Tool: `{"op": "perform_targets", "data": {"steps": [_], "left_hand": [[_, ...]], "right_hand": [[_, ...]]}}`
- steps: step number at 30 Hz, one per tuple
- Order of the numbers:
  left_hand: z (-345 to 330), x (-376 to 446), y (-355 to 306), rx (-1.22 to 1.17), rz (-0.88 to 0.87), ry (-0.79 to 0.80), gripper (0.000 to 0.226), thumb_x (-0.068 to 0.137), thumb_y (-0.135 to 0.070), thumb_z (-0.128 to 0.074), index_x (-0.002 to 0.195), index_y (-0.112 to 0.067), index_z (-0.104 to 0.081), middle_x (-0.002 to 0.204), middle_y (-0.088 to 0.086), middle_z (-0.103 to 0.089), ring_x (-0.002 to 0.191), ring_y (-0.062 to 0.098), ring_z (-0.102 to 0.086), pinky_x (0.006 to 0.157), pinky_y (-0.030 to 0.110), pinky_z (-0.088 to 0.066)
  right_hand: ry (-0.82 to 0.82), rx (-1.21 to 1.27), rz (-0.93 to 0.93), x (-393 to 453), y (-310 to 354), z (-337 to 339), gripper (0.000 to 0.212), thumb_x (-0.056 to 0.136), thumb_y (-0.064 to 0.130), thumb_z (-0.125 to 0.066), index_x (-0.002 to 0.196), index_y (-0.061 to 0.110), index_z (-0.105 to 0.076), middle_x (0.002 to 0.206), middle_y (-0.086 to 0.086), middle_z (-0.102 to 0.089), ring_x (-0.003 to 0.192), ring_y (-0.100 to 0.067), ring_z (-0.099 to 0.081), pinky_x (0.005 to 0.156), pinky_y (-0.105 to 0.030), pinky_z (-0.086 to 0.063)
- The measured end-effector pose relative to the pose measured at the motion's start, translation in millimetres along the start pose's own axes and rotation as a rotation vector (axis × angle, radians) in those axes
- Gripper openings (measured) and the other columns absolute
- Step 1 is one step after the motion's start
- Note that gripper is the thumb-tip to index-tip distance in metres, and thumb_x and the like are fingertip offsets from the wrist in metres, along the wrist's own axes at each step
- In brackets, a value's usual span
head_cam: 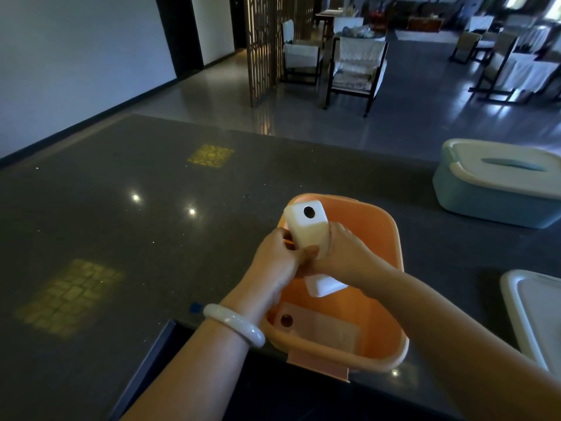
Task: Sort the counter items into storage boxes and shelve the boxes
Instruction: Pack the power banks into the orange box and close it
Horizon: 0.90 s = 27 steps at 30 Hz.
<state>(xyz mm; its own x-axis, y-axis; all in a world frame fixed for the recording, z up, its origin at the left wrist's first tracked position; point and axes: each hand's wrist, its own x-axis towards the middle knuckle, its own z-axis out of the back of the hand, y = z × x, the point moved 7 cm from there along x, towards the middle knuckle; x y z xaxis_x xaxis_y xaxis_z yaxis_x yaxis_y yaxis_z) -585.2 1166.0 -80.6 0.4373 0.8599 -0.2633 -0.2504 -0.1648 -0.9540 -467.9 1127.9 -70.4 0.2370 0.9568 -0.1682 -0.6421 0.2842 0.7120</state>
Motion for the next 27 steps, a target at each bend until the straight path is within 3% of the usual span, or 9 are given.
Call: {"op": "perform_targets", "data": {"steps": [4, 6, 8, 11, 13, 16, 21, 24, 27], "left_hand": [[34, -1, -12, 0.475, -0.320, -0.298, 0.021, 0.091, -0.037, -0.060, 0.111, -0.028, -0.056, 0.103, -0.015, -0.055, 0.085, -0.004, -0.053, 0.062, 0.008, -0.040], [43, 5, -1, 0.601, -0.314, -0.302, 0.034, 0.095, -0.037, -0.053, 0.127, -0.026, -0.051, 0.116, -0.012, -0.050, 0.094, -0.003, -0.048, 0.061, 0.008, -0.033], [38, 13, 18, 0.609, -0.185, -0.154, 0.042, 0.099, -0.044, -0.042, 0.136, -0.025, -0.044, 0.122, -0.010, -0.051, 0.094, -0.004, -0.051, 0.064, 0.009, -0.036], [30, 10, 37, 0.451, -0.017, -0.052, 0.048, 0.100, -0.051, -0.028, 0.138, -0.025, -0.042, 0.095, -0.018, -0.053, 0.066, -0.018, -0.051, 0.051, 0.006, -0.038], [30, 11, 42, 0.395, 0.027, -0.062, 0.054, 0.100, -0.053, -0.026, 0.146, -0.027, -0.033, 0.117, -0.012, -0.055, 0.063, -0.013, -0.042, 0.052, 0.010, -0.031], [30, 14, 46, 0.395, 0.034, -0.058, 0.059, 0.099, -0.054, -0.024, 0.149, -0.025, -0.028, 0.138, 0.001, -0.047, 0.070, -0.011, -0.033, 0.059, 0.011, -0.026], [30, 15, 48, 0.408, 0.010, -0.071, 0.058, 0.100, -0.052, -0.025, 0.149, -0.022, -0.029, 0.142, 0.002, -0.046, 0.092, -0.001, -0.038, 0.068, 0.014, -0.030], [31, 16, 48, 0.435, 0.001, -0.088, 0.058, 0.100, -0.052, -0.024, 0.149, -0.022, -0.030, 0.140, 0.002, -0.048, 0.086, -0.003, -0.039, 0.060, 0.011, -0.028], [31, 17, 48, 0.440, 0.000, -0.097, 0.058, 0.100, -0.052, -0.024, 0.149, -0.023, -0.029, 0.142, 0.002, -0.047, 0.098, 0.002, -0.044, 0.065, 0.012, -0.029]], "right_hand": [[0.029, -0.048, -0.063, -1, -18, 3, 0.063, 0.073, 0.031, -0.080, 0.124, 0.019, -0.045, 0.103, 0.003, -0.056, 0.091, -0.014, -0.056, 0.067, -0.025, -0.048], [0.116, -0.174, -0.094, -4, -32, -1, 0.070, 0.072, 0.033, -0.081, 0.127, 0.023, -0.039, 0.103, 0.008, -0.052, 0.090, -0.011, -0.054, 0.067, -0.022, -0.044], [0.246, -0.294, -0.088, -6, -44, -11, 0.078, 0.070, 0.034, -0.082, 0.132, 0.026, -0.035, 0.117, 0.006, -0.051, 0.102, -0.011, -0.052, 0.081, -0.028, -0.047], [0.477, -0.437, -0.055, -11, -53, -30, 0.079, 0.068, 0.040, -0.081, 0.131, 0.036, -0.033, 0.116, 0.014, -0.046, 0.100, -0.007, -0.047, 0.075, -0.023, -0.041], [0.569, -0.498, -0.044, -15, -59, -40, 0.080, 0.065, 0.045, -0.081, 0.128, 0.042, -0.032, 0.114, 0.016, -0.046, 0.095, -0.004, -0.046, 0.072, -0.023, -0.038], [0.605, -0.529, -0.012, -17, -63, -48, 0.083, 0.063, 0.048, -0.080, 0.130, 0.044, -0.031, 0.113, 0.020, -0.045, 0.095, -0.003, -0.046, 0.074, -0.026, -0.038], [0.618, -0.531, -0.005, -16, -64, -51, 0.087, 0.066, 0.048, -0.080, 0.137, 0.042, -0.029, 0.115, 0.020, -0.042, 0.100, -0.006, -0.045, 0.079, -0.028, -0.039], [0.638, -0.546, -0.009, -18, -64, -52, 0.087, 0.067, 0.050, -0.078, 0.138, 0.041, -0.029, 0.120, 0.017, -0.045, 0.101, -0.007, -0.046, 0.077, -0.027, -0.038], [0.664, -0.544, 0.025, -22, -62, -55, 0.088, 0.069, 0.045, -0.079, 0.140, 0.042, -0.027, 0.130, 0.014, -0.045, 0.110, -0.010, -0.047, 0.089, -0.033, -0.042]]}}
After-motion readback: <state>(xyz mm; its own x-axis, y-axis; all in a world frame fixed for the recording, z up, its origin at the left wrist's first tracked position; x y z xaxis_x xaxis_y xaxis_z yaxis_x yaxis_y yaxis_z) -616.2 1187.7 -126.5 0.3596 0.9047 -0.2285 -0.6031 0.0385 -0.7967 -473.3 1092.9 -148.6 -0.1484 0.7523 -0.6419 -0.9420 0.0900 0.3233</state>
